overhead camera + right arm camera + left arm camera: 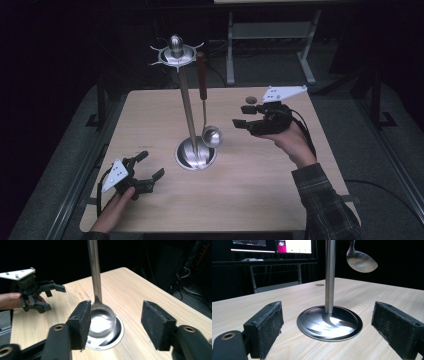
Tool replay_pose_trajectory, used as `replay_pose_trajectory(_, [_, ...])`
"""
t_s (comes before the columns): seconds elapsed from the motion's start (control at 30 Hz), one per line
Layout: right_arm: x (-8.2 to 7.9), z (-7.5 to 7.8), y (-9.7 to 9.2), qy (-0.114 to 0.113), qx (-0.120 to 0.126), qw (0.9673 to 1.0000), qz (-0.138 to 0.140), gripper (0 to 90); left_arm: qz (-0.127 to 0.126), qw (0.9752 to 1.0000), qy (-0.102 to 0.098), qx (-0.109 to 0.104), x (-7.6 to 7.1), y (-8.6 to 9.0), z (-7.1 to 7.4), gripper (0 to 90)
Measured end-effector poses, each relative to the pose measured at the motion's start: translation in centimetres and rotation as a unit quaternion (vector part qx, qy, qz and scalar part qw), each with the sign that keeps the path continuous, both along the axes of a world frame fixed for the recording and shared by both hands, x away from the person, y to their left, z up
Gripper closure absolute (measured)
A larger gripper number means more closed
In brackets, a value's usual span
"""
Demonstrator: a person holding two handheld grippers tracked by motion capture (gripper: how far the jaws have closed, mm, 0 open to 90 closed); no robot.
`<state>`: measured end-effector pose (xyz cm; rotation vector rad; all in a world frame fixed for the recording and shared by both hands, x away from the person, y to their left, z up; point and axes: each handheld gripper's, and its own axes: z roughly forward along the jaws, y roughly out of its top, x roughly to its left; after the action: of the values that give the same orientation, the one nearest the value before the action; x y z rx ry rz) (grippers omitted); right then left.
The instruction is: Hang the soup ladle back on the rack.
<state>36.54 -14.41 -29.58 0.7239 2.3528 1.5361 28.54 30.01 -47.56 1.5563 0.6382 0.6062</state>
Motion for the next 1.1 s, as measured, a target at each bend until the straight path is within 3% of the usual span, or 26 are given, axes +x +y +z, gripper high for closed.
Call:
replay_pose_trajectory(0.57, [-3.0, -5.5, -4.5, 0.013, -0.008, 0.9985, -0.053, 29.7, 0.001, 1.0, -0.001, 0.0, 0.0, 0.1, 0.0, 9.7])
replay_pose_trajectory(0.67, [-3.6, -6.5, -5.0, 0.02, -0.005, 0.9982, -0.057, 29.2, 0.002, 1.0, 0.001, -0.004, 0.0, 0.0, 0.0, 9.7])
replay_pose_trajectory(0.87, [-4.8, -8.8, -6.3, 0.012, 0.012, 0.9974, -0.071, 27.4, 0.001, 1.0, 0.001, 0.0, 0.0, 0.1, 0.0, 9.7])
replay_pose_trajectory(1.1, [-6.0, -11.4, -7.5, 0.02, 0.006, 0.9956, -0.092, 25.3, 0.001, 1.0, 0.0, 0.0, -0.1, 0.1, 0.0, 9.7])
